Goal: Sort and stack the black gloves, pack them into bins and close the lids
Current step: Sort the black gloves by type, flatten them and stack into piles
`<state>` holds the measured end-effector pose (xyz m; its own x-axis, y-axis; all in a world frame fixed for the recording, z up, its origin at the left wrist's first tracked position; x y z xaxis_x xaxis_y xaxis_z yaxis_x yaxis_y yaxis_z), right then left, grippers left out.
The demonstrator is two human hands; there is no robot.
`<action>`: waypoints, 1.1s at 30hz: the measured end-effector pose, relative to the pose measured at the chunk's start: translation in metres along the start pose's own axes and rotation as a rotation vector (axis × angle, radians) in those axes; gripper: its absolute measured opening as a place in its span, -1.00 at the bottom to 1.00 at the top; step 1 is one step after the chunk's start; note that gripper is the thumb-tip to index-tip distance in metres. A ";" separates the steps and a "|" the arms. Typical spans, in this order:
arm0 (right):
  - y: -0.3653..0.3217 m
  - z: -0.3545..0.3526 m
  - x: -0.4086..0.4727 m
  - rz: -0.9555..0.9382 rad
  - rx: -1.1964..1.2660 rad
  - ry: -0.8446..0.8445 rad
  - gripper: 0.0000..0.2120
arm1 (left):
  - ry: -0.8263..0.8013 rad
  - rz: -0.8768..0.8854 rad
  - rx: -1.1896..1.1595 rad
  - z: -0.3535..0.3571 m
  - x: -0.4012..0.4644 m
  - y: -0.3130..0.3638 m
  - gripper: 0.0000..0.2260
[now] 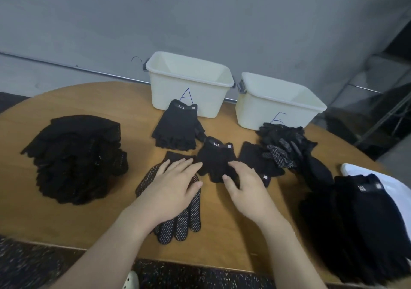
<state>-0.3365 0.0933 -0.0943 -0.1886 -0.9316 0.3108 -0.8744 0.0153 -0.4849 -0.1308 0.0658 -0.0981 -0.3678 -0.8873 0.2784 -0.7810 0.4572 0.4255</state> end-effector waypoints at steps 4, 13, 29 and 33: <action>0.005 0.001 -0.003 0.075 0.102 0.083 -0.60 | 0.054 -0.042 -0.052 0.003 0.007 -0.004 -0.56; 0.009 0.015 0.015 0.016 0.001 0.224 -0.77 | 0.240 -0.191 -0.307 0.005 0.049 0.002 -0.64; 0.031 -0.009 -0.004 -0.006 0.197 0.053 -0.50 | 0.488 -0.272 -0.606 0.008 0.065 0.038 -0.78; 0.038 -0.012 0.000 0.047 0.255 0.041 -0.57 | 0.577 -0.101 -0.578 -0.013 0.038 0.047 -0.80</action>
<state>-0.3749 0.0983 -0.1030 -0.2483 -0.9166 0.3134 -0.7243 -0.0391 -0.6884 -0.1745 0.0548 -0.0560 0.1313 -0.8269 0.5468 -0.3551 0.4757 0.8047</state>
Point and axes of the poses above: each hand's wrist, its own x-axis towards the middle knuckle, its own z-axis out of the palm, y = z × x, the point moved 2 cm from there along x, towards the middle knuckle, and after that the axes turned 14 degrees about y, right-handed, at the moved point
